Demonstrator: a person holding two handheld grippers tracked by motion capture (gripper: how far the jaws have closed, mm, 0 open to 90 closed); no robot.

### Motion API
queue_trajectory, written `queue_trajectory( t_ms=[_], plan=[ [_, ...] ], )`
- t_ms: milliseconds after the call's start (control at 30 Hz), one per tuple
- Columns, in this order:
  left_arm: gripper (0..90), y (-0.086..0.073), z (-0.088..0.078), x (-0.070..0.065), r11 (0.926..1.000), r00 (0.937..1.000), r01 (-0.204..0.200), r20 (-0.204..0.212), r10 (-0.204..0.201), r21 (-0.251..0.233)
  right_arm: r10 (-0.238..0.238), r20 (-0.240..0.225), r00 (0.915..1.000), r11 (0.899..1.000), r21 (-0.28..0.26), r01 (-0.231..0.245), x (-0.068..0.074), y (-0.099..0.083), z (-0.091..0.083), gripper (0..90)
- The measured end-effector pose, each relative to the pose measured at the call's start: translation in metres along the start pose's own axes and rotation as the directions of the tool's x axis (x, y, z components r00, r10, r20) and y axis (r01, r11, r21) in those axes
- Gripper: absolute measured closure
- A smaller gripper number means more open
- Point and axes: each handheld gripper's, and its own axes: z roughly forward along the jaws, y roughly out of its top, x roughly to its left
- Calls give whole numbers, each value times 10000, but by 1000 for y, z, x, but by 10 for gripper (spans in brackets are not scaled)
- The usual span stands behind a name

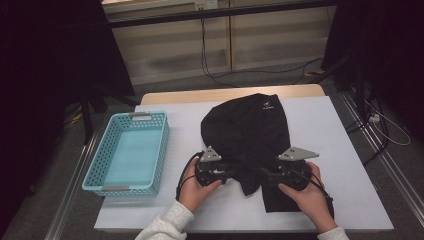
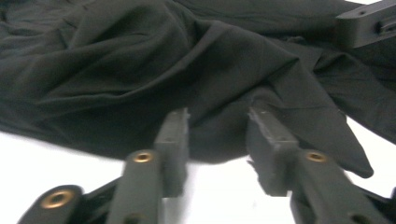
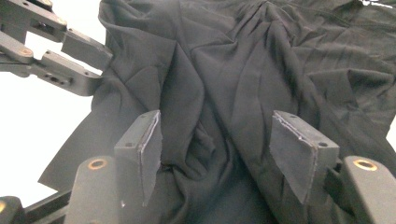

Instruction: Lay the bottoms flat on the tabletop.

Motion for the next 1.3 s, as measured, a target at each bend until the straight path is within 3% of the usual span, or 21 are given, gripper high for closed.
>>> queue_trajectory(
  t_ms=[200,333,667,767,833,900,933,1000,1133,1300],
  plan=[
    [827,1,5,0,9992,9994,161,301,-173,379,157,63,9999,9999,47,-157,-4,-6,-2,351],
    [895,1,6,-2,9984,9990,198,399,-219,533,152,71,9999,9999,54,-153,-4,-6,-1,351],
    [900,-2,-28,2,9953,9946,881,505,-901,413,207,-21,9998,9998,-74,-207,-4,-3,0,337],
    [900,-6,-36,3,9943,9936,1010,466,-1026,351,213,-96,9997,9997,-109,-214,-3,0,2,336],
    [898,-7,-37,3,9958,9953,898,350,-904,181,99,-204,9997,9999,-111,-102,-1,1,5,336],
    [742,-8,-36,4,9980,9980,626,62,-626,-49,103,-285,9995,9999,-94,-106,0,3,9,336],
    [693,-8,-33,3,9978,9976,662,222,-662,13,64,-315,9995,9999,-80,-67,0,3,10,336],
    [628,-8,-29,2,9993,9992,372,118,-373,79,67,-360,9993,10000,-65,-70,1,4,13,336],
    [583,-7,-21,3,9986,9990,387,193,-394,361,26,-385,9993,10000,-26,-27,1,4,13,336],
    [537,-2,-13,1,9989,9991,334,235,-341,329,153,-238,9996,9998,-81,-155,-2,0,6,312]
  ],
)
